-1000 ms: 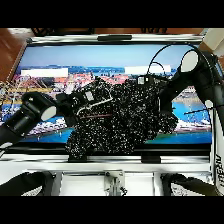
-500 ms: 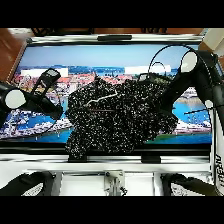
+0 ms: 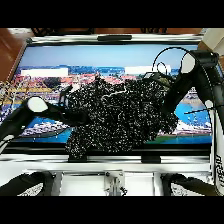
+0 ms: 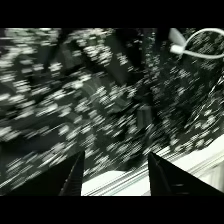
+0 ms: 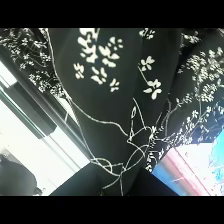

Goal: Fold the shirts.

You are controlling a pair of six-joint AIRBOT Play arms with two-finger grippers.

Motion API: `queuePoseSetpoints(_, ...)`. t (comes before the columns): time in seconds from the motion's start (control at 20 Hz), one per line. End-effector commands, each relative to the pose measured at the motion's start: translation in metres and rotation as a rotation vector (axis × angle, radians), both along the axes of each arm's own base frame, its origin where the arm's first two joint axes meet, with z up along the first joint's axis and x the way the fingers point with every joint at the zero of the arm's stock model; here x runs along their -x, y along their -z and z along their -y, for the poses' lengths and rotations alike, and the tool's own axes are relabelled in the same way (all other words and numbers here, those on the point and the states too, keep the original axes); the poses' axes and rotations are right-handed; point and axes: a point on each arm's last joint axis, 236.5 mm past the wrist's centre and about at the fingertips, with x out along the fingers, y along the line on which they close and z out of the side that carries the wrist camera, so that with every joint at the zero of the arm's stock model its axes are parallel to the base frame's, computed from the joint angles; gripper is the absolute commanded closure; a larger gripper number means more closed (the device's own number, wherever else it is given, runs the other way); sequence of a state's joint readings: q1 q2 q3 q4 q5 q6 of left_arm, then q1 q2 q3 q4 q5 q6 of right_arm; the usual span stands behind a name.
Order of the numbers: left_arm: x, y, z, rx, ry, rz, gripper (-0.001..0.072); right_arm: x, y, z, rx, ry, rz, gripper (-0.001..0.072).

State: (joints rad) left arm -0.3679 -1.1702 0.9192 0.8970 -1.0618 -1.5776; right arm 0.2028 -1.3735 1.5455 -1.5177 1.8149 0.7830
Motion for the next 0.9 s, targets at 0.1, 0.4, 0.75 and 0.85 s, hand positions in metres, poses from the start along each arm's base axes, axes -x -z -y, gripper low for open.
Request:
queuePoseSetpoints(0.1, -0.013, 0.046, 0.065, 0.124, -0.116, -0.099, 0.0244, -0.004, -0.017, 0.002, -0.006, 0.052, 0.086, 0.0653)
queuePoseSetpoints(0.4, -0.044, 0.058, 0.090, 0.168, -0.178, 0.031, 0.0245, -0.002, -0.024, -0.007, -0.050, 0.048, 0.105, 0.0653)
queuePoseSetpoints(0.75, -0.042, 0.076, 0.111, 0.223, -0.207, -0.015, 0.0254, -0.001, -0.025, -0.010, -0.064, 0.046, 0.102, 0.0653)
queuePoseSetpoints(0.85, -0.041, 0.078, 0.125, 0.247, -0.200, -0.021, 0.0331, -0.001, -0.025, -0.010, -0.064, 0.046, 0.101, 0.0653)
